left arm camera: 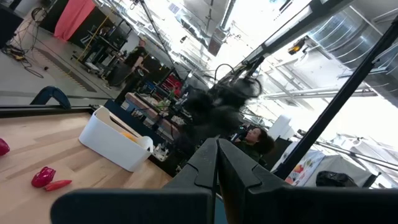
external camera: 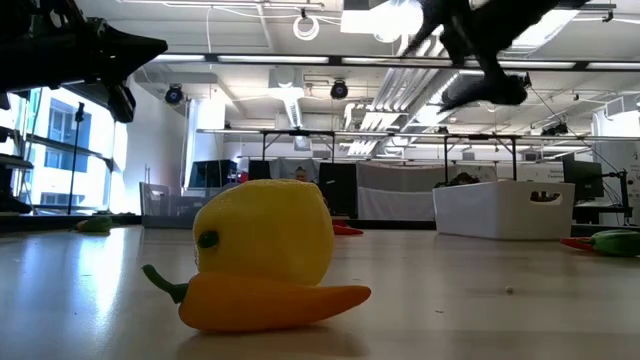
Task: Sort produce into baskets
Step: Put the lemon into the white bin
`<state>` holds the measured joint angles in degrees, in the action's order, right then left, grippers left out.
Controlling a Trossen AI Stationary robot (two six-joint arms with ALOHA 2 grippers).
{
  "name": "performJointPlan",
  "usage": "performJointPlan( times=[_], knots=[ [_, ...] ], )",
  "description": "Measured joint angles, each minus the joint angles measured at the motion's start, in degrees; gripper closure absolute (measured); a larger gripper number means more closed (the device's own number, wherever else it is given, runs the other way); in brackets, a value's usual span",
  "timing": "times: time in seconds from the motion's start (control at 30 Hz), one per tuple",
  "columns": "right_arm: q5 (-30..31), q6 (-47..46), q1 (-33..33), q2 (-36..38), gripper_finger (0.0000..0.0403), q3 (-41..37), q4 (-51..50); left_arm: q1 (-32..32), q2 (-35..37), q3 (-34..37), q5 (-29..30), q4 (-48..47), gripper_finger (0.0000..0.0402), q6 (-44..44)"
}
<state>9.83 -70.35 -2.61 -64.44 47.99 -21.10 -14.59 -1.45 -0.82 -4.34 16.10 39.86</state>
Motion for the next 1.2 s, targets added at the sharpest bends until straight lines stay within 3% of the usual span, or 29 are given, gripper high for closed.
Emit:
performJointPlan(
  times=[0.17, 0.37, 0.67, 0.77, 1.0, 1.2],
  knots=[
    [-4.97, -12.05, -13.1, -7.11, 0.002, 2.08, 5.04, 0.0, 0.02, 0.0, 0.07, 0.02, 0.0401, 0.0],
    [-5.44, -24.72, -22.25, -22.5, 0.002, 14.96, 0.4, 0.01, 0.0, 0.0, 0.02, 0.0, 0.0401, 0.0],
    [-4.09, -39.6, -23.21, -47.98, 0.002, 43.58, -21.05, 0.0, 0.0, -0.01, 0.02, 0.0, 0.0401, 0.0],
    [-4.65, -43.64, -23.2, -55.06, 0.002, 50.34, -22.63, 0.0, 0.0, 0.0, 0.02, 0.0, 0.0401, 0.0],
    [-10.39, -45.19, -22.93, -67.51, 0.002, 63.29, -26.87, 0.01, 0.0, -0.02, 0.02, 0.0, 0.0401, 0.0],
    [-11.0, -48.15, -22.68, -72.31, 0.002, 67.93, -29.1, 0.0, 0.0, 0.0, 0.02, 0.0, 0.0401, 0.0]
  ],
)
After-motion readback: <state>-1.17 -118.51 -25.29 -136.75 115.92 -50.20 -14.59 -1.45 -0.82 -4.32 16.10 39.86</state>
